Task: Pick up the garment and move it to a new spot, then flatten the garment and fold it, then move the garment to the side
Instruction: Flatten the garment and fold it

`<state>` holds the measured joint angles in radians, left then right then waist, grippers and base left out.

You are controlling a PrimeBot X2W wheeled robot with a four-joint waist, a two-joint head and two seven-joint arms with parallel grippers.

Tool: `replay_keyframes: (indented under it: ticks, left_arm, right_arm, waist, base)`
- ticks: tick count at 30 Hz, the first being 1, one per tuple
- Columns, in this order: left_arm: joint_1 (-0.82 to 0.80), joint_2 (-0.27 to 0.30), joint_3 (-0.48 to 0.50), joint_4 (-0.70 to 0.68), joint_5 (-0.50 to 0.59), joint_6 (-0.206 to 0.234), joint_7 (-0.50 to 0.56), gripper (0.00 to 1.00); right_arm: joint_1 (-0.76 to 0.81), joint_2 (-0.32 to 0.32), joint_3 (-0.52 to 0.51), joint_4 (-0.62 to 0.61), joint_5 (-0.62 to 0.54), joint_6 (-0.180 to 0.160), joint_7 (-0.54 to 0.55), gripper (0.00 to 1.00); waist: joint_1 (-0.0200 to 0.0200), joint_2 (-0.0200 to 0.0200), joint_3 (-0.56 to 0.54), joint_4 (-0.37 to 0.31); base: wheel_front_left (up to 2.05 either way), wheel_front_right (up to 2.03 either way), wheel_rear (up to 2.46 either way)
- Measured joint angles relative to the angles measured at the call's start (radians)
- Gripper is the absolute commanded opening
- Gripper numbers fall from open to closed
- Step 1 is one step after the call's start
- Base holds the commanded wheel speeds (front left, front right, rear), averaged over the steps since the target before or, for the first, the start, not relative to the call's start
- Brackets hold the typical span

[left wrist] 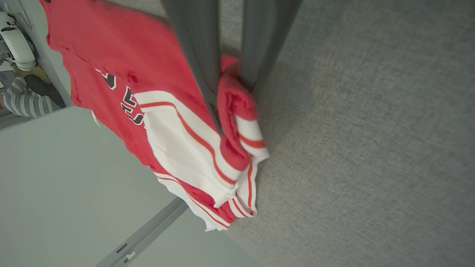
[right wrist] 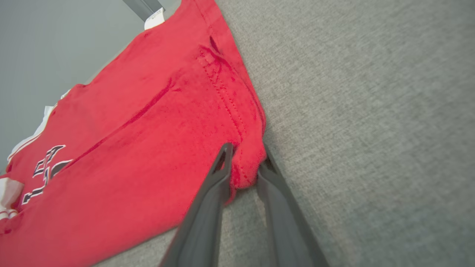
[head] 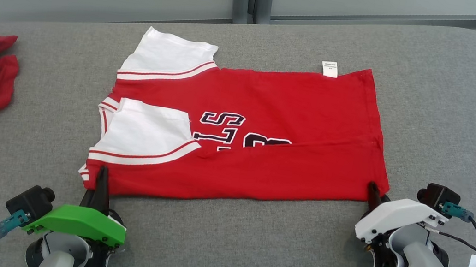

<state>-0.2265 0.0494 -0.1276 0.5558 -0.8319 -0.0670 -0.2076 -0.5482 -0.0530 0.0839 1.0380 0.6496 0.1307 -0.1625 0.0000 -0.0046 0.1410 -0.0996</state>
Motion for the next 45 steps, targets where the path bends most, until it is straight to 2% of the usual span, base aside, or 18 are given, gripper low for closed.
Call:
replay_keyframes:
  ticks: [1,8,15,22,28,38,39,40,41,42,43,44,45]
  left_arm:
    - [0.0,0.0,-0.001,-0.001,0.002,0.0,0.0,0.0]
    - [0.001,0.008,-0.012,-0.023,0.022,0.002,-0.01,0.0]
    - [0.07,0.018,-0.015,-0.112,0.035,0.02,-0.024,0.0]
    - [0.22,0.018,-0.034,-0.244,0.042,0.057,-0.014,0.0]
    - [0.363,0.016,-0.064,-0.346,0.033,0.098,0.029,0.0]
    - [0.442,0.024,-0.097,-0.332,0.051,0.129,0.063,0.0]
    - [0.442,0.024,-0.098,-0.322,0.051,0.131,0.066,0.0]
    - [0.442,0.023,-0.099,-0.314,0.049,0.134,0.067,0.0]
    - [0.442,0.023,-0.099,-0.307,0.048,0.138,0.067,0.17]
    - [0.442,0.023,-0.098,-0.297,0.043,0.139,0.067,0.38]
    - [0.443,0.023,-0.098,-0.289,0.034,0.141,0.068,0.57]
    - [0.443,0.023,-0.098,-0.289,0.034,0.141,0.068,0.88]
    - [0.443,0.022,-0.098,-0.284,0.032,0.143,0.071,0.88]
  right_arm:
    - [-0.007,0.001,0.006,0.012,0.0,0.0,-0.009,0.0]
    - [-0.044,0.004,0.016,0.049,-0.011,0.0,-0.069,0.0]
    - [-0.018,0.005,-0.005,-0.012,-0.036,0.0,-0.09,0.0]
    - [0.136,0.003,-0.044,-0.155,-0.052,0.0,-0.089,0.0]
    - [0.331,0.003,-0.115,-0.331,-0.075,0.0,-0.025,0.0]
    - [0.488,0.006,-0.196,-0.529,-0.14,0.001,0.088,0.0]
    - [0.497,0.006,-0.197,-0.541,-0.139,0.001,0.094,0.1]
    - [0.505,0.006,-0.198,-0.551,-0.135,0.001,0.097,0.3]
    - [0.512,0.006,-0.2,-0.559,-0.132,0.001,0.1,0.47]
    - [0.52,0.005,-0.202,-0.567,-0.132,0.001,0.102,0.9]
    - [0.529,0.003,-0.203,-0.575,-0.131,0.0,0.105,1.0]
    - [0.529,0.003,-0.203,-0.575,-0.131,0.0,0.105,1.0]
    - [0.537,0.004,-0.205,-0.581,-0.13,0.0,0.105,1.0]
  waist:
    - [0.0,0.0,-0.001,0.0]
    - [0.0,0.0,-0.012,-0.003]
    - [0.0,0.0,-0.038,-0.001]
    - [0.0,0.0,-0.07,0.012]
    - [0.0,0.0,-0.094,0.016]
    - [0.0,0.0,-0.126,0.015]
    - [0.0,0.0,-0.129,0.014]
    - [0.0,0.0,-0.132,0.014]
    - [0.0,0.0,-0.135,0.013]
    - [0.0,0.0,-0.138,0.013]
    - [0.0,0.0,-0.141,0.012]
    - [0.0,0.0,-0.141,0.012]
    - [0.0,0.0,-0.143,0.01]
  base:
    - [0.0,0.0,0.0]
    - [0.0,0.0,0.0]
    - [0.0,0.0,0.0]
    - [0.0,0.0,0.0]
    - [0.0,0.0,0.0]
    - [0.0,0.0,0.0]
    - [0.0,0.0,0.0]
    - [0.0,0.0,0.0]
    - [0.0,0.0,0.0]
    - [0.0,0.0,0.0]
    - [0.0,0.0,0.0]
    - [0.0,0.0,0.0]
    - [0.0,0.0,0.0]
